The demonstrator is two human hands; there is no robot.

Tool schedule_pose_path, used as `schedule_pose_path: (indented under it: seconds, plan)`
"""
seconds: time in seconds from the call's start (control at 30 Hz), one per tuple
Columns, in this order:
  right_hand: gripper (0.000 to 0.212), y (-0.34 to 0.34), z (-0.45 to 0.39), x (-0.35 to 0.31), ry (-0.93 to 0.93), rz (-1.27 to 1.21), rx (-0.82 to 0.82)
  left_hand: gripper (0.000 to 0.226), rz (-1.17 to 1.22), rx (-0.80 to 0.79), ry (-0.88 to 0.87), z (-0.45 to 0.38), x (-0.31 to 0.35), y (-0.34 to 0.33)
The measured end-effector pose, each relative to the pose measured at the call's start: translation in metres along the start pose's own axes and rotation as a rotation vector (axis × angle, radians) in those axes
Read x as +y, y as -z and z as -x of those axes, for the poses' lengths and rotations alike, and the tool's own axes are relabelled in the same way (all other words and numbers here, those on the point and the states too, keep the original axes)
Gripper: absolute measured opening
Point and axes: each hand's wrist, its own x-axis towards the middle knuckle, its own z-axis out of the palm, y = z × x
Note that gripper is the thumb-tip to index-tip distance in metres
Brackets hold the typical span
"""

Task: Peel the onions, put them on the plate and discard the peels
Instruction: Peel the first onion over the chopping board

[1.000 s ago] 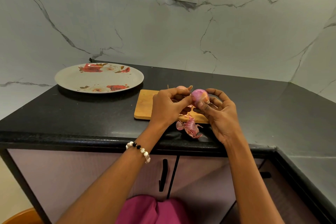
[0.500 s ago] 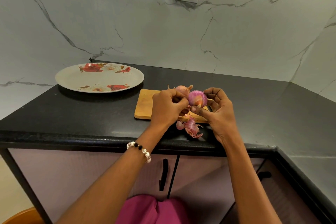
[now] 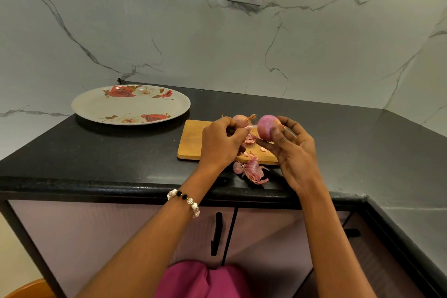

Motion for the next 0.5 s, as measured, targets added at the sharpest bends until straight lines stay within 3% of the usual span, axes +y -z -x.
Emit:
schedule_pose_path:
  seconds: [0.27, 0.5]
  plan:
    - [0.038, 0.0, -0.002, -0.002, -0.037, -0.119, 0.078, 0.008, 0.025, 0.023, -0.004, 0.001, 0.002, 0.001]
    - [0.064, 0.0, 0.0, -0.001, -0.036, 0.029, -0.021, 0.034, 0.169, -0.134, -0.056, 0.008, 0.013, 0.005]
